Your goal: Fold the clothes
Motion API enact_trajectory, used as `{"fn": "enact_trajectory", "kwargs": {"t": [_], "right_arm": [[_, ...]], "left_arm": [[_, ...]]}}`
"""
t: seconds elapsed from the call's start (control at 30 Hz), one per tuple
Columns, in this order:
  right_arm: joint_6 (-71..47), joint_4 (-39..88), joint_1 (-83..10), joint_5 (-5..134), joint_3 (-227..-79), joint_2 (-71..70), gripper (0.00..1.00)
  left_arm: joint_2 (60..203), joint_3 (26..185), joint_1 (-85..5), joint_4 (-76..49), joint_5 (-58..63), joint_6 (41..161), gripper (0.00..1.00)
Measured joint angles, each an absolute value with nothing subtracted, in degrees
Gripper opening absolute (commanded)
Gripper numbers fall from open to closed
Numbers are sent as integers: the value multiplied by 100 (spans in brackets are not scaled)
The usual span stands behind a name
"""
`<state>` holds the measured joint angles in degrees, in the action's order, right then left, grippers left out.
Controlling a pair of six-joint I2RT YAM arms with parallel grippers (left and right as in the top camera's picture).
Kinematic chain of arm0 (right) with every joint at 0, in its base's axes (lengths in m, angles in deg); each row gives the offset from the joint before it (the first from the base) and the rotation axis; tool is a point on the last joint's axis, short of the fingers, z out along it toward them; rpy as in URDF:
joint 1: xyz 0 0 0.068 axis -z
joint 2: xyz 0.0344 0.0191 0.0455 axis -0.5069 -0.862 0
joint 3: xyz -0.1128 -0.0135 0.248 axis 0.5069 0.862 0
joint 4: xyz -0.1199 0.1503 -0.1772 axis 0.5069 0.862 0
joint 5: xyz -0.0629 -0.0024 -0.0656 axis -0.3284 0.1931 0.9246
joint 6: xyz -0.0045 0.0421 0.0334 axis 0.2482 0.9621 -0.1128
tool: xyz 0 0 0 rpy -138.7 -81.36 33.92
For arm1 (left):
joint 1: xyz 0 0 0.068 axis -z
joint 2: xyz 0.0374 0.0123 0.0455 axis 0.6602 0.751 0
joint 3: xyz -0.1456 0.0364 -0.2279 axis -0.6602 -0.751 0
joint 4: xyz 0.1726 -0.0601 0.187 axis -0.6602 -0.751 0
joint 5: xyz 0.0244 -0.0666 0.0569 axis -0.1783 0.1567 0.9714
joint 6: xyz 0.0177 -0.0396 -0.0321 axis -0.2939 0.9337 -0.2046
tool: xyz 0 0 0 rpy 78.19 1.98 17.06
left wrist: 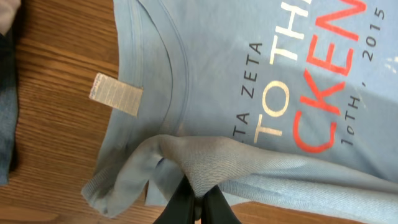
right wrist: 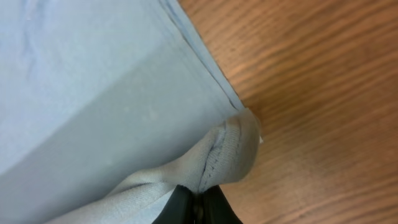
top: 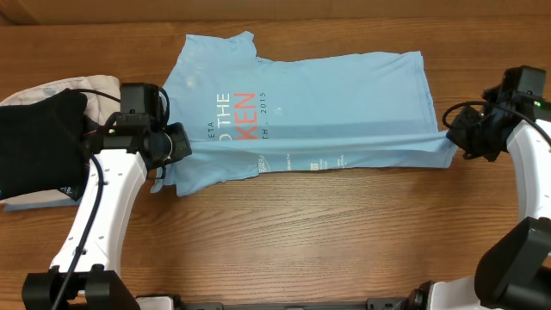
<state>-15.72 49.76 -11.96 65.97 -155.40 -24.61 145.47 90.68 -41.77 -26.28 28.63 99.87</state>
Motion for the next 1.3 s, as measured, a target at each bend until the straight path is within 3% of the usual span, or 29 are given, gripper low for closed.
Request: {"fn": "enact_trajectory", "kwargs": {"t": [0.37,1.13,1.17,1.3], "right_arm": [[-1745,4524,-1814,6608,-15540,-3014,8],[-1801,3431,-1816,7071,-15531,-3300,12],[-1804,3398,-1816,7073,-15531,-3300,13],[-1758,3247,-1816,7071,-15531,-3300,35]], "left_arm": [[14728,9068,-4177,-2079,2962,10012,4],[15880,9066,-4177,-977,2990,10009,5],[15880,9066,-4177,-932,2990,10009,7],[15880,9064,-4177,-765,2992,10001,35]]}}
